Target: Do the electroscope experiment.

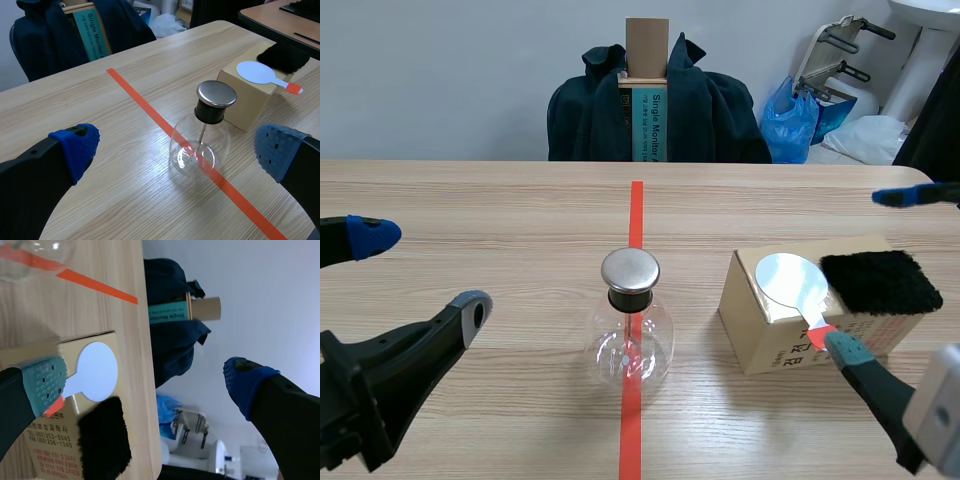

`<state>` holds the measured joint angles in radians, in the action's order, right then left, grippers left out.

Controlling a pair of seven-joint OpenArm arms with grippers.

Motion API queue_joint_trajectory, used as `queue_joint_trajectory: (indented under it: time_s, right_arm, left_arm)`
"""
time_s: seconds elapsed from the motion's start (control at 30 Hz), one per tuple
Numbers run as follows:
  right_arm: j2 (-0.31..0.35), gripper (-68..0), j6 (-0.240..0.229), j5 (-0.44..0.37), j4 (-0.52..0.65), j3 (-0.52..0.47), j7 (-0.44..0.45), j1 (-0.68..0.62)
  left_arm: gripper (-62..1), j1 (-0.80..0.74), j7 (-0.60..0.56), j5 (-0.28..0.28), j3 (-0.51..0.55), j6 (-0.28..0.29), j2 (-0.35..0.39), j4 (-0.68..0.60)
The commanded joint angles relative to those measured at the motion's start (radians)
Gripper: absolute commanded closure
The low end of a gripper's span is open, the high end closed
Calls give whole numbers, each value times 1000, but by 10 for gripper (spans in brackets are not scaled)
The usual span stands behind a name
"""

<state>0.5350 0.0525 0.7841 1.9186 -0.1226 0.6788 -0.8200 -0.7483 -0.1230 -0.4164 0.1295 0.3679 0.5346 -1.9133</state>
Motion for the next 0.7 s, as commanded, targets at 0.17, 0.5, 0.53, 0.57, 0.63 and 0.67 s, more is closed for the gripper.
queue_joint_trajectory:
  time_s: [0.17, 0.5, 0.53, 0.57, 0.63, 0.67]
  right_arm:
    - [-4, -653, 131, 95, -101, 14, 27, -50]
    - [-89, -672, 267, 241, -344, 60, -37, 105]
    - [-96, -679, 274, 259, -358, 65, -47, 122]
    - [-100, -679, 277, 272, -369, 72, -57, 139]
    - [-108, -679, 277, 286, -379, 85, -74, 169]
    - [-111, -679, 277, 286, -380, 92, -85, 181]
  left_arm:
    - [-623, -2, -14, -6, -5, 1, -2, -15]
    - [-623, -2, -13, 5, -5, 1, -2, -15]
    - [-623, -2, -14, 14, -5, 1, -2, -15]
    - [-623, -2, -14, 18, -5, 1, -2, -15]
    - [-623, -2, -13, 18, -5, 1, -2, -15]
    - [-623, -2, -13, 21, -5, 1, -2, -15]
